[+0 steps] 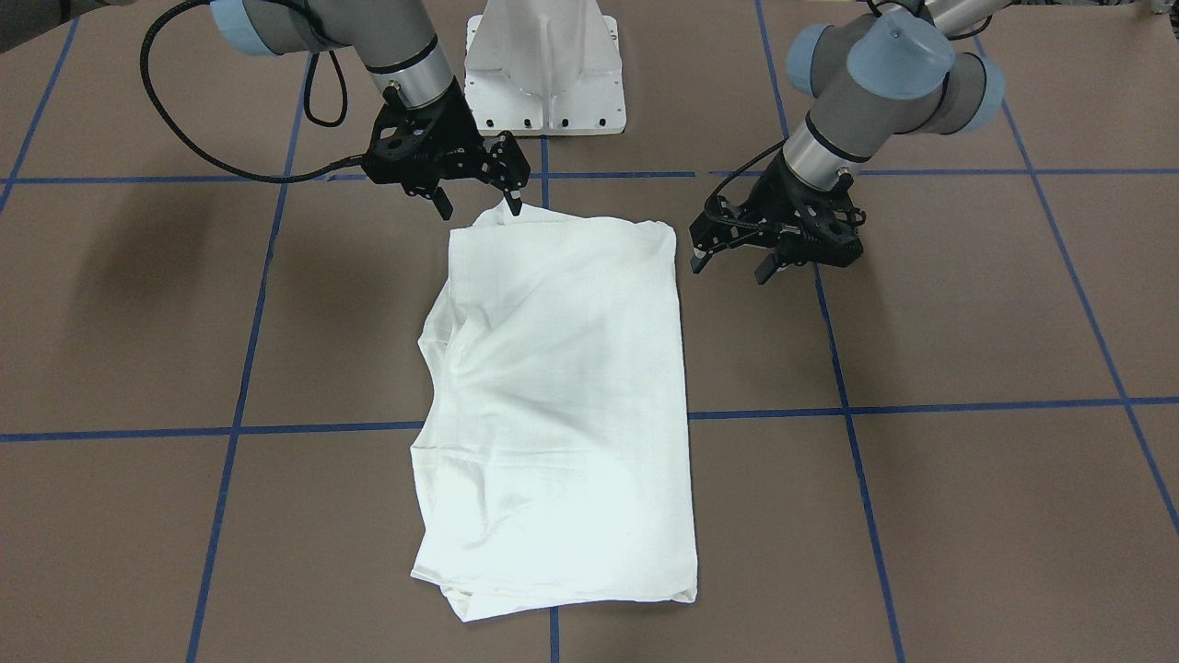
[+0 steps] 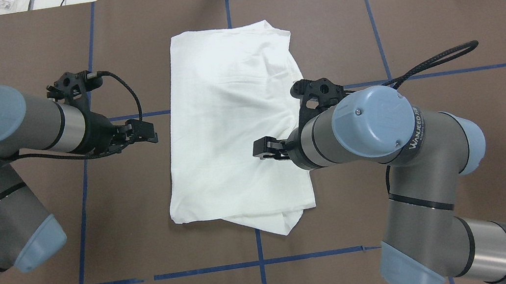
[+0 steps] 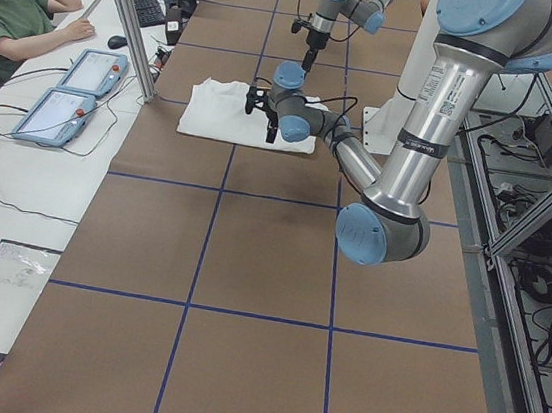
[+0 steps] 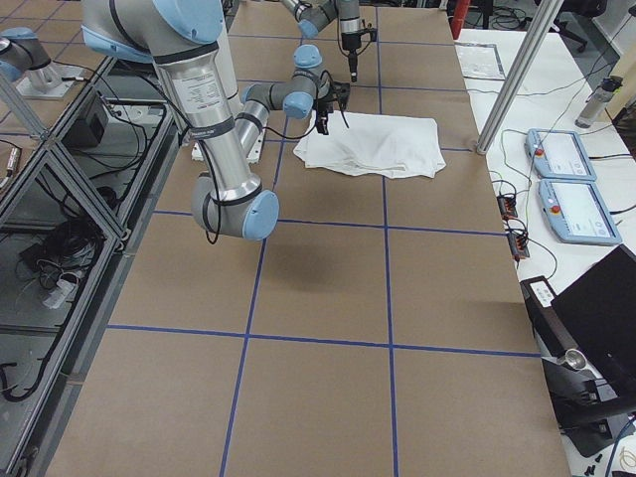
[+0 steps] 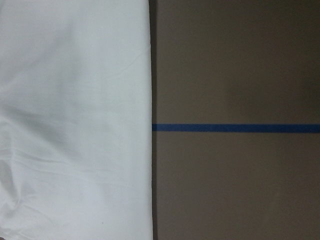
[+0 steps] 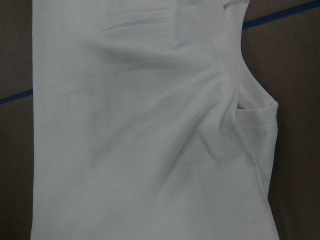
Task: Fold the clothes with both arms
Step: 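Move both grippers to the long side edges of the folded shirt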
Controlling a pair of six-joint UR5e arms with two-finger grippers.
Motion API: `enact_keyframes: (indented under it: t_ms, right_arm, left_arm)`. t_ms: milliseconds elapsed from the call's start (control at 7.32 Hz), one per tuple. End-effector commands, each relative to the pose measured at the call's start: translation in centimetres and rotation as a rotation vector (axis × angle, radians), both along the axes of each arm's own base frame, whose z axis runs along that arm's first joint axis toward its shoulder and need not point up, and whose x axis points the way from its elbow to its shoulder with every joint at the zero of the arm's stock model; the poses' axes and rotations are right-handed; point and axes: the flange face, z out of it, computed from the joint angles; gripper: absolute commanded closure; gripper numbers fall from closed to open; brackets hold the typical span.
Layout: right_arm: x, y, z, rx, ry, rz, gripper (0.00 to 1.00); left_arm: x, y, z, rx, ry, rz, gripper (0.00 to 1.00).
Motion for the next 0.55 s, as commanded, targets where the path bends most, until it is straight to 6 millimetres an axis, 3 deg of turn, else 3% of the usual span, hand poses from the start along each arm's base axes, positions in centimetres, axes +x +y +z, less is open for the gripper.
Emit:
enact_keyframes:
  t_ms: [0, 137, 410]
  right_arm:
    - [0.0, 0.2, 0.0, -0.02, -0.006, 0.009, 0.0]
    - [0.0, 0.3, 1.0, -0.022, 0.0, 0.007, 0.0]
    - [0.4, 0.5, 2.0, -0.012, -0.022, 0.007, 0.0]
  left_arm:
    - [2.8, 4.3, 2.5, -0.028, 0.045, -0.003, 0.0]
    - [4.7, 6.0, 3.2, -0.042, 0.034, 0.032, 0.0]
    - [6.4, 7.9, 3.3, -0.06, 0.032, 0.064, 0.0]
